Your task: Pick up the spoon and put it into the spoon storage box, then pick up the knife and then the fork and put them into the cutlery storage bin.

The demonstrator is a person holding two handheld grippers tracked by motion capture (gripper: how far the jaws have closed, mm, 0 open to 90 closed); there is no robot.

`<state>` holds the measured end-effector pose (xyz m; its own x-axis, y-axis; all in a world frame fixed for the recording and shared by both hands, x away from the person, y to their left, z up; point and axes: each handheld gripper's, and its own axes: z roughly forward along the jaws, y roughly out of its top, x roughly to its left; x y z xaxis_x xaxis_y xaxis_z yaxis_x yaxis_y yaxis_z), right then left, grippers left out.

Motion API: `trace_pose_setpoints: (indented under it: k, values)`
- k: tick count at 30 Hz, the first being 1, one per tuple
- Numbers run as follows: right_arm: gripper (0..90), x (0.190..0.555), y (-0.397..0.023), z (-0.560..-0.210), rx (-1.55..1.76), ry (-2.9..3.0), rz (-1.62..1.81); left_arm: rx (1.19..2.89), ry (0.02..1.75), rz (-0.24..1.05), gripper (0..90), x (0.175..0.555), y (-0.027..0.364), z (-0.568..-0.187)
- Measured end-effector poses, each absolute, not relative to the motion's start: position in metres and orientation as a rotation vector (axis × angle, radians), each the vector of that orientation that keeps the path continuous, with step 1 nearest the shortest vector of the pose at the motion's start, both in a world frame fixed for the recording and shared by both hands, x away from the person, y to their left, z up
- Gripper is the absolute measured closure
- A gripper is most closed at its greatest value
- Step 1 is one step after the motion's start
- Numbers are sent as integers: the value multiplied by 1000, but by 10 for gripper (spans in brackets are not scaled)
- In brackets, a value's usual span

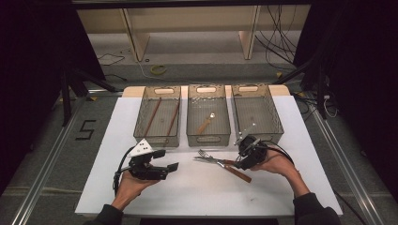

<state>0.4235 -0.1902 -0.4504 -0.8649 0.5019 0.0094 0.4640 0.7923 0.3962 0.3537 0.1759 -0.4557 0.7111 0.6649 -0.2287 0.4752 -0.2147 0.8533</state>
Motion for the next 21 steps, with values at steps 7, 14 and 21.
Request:
trace_pose_setpoints:
  k: [7,14,21]
  values:
    - [479,429,-189,-450,756,2900,589,1849,889,248,205,350,181,-458]
    - [513,432,-184,-450,721,2923,562,1818,903,268,195,347,185,-461]
    - [560,431,-180,-452,680,2950,520,1836,892,269,189,344,183,-463]
